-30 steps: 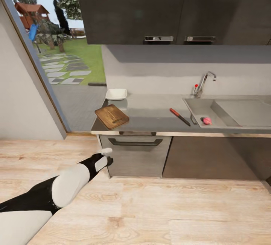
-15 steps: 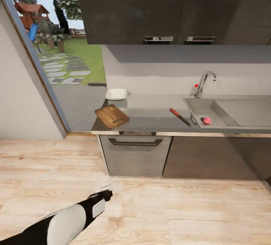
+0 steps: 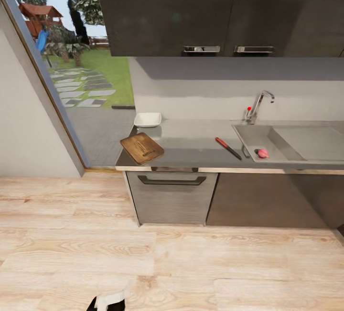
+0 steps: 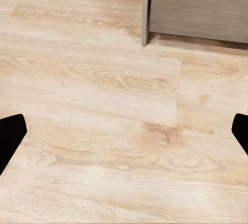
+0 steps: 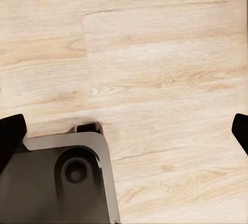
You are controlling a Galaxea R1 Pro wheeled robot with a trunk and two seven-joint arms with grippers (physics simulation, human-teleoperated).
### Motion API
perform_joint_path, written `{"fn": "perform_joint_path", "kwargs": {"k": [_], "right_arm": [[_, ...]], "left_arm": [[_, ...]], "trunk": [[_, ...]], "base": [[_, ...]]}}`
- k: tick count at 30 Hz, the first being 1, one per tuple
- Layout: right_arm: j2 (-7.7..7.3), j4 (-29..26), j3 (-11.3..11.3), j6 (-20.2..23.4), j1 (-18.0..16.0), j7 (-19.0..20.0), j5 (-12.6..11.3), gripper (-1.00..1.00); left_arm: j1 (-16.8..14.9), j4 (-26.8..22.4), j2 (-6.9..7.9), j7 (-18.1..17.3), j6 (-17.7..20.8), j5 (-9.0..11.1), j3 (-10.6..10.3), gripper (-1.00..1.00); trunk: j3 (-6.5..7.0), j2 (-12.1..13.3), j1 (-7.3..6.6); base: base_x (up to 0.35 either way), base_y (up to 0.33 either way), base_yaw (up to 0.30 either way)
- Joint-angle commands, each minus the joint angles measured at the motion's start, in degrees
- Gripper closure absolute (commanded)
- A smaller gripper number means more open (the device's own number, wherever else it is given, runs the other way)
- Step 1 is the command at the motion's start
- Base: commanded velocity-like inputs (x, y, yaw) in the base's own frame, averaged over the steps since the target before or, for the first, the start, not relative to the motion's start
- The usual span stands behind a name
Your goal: In the kitchen, take the Vidalia onion out of the sink, dice it on the chopping board with the paring knife, put the diced onion into the bowl on the countertop, then place both the paring knife and the chopping board into the sink.
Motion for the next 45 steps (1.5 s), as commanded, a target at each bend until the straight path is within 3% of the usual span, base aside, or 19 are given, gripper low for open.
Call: {"fn": "perform_joint_path", "kwargs": {"k": [1, 11, 45], "right_arm": [[0.04, 0.2, 0.02, -1.48, -0.04, 0.0, -0.2, -1.0], [0.07, 0.67, 0.06, -4.78, -0.04, 0.01, -0.22, -1.0], [0.07, 0.78, 0.06, -5.05, -0.04, 0.01, -0.13, -1.0]], "left_arm": [[0.42, 0.16, 1.1, 0.39, -1.49, -0.78, 0.21, -1.0], [0.97, 0.12, 2.29, 0.39, -2.57, -0.81, 0.18, -1.0], [1.01, 0.12, 2.41, 0.4, -2.14, -0.82, 0.24, -1.0]], "trunk": [[-0.1, -0.11, 0.03], [-0.1, -0.11, 0.03], [-0.1, -0.11, 0.03]], "base": [[0.0, 0.0, 0.0], [0.0, 0.0, 0.0], [0.0, 0.0, 0.0]]}}
